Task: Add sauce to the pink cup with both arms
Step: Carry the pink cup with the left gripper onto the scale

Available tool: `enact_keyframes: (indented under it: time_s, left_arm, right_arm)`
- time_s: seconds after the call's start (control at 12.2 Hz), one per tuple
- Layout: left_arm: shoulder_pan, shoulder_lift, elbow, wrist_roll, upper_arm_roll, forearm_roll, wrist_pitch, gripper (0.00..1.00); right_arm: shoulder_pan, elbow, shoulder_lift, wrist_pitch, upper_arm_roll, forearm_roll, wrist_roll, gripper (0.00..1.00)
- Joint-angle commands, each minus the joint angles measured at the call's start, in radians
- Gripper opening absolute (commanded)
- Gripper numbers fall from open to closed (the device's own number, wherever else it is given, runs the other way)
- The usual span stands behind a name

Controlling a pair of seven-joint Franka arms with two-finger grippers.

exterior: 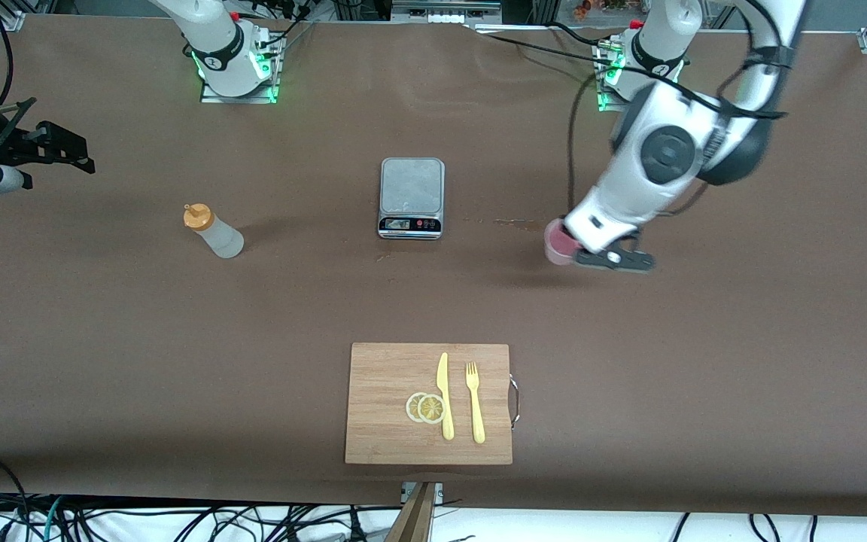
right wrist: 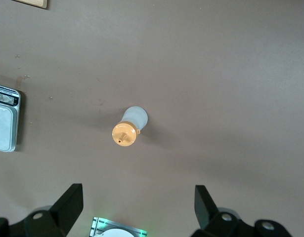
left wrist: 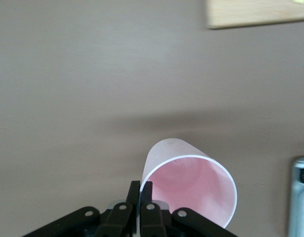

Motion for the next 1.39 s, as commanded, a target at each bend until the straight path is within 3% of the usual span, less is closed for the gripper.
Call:
enact_keyframes:
  time_s: [0.0,0.57,1.23,1.31]
  left_arm:
    - [-0.138,0.041,0.068,-0.061,0.021,-0.094,-0.027,0.0]
    - [-0.419,0.17,0.085,-0.253,0.021,-0.125,0.162,0.0]
    - [-0.494,0.256,0.074,-0.302,0.019,-0.124,0.266,0.0]
    - [-0.494,0.259,0.076,-0.302,0.019,-0.124,0.265,0.1]
  right_arm:
    - [0.0,0.001,-0.002,-0.006,0.0,0.002,-0.016,1.0]
    - [-0.003,-0.034,-0.002,0.014,0.0,0.002,-0.016,1.0]
    - [-0.006,-0.158,-0.025,0.086,-0.001,0.003,-0.084,1.0]
    - [-0.008,-0.163,-0.025,0.087,-0.001,0.003,-0.107,1.0]
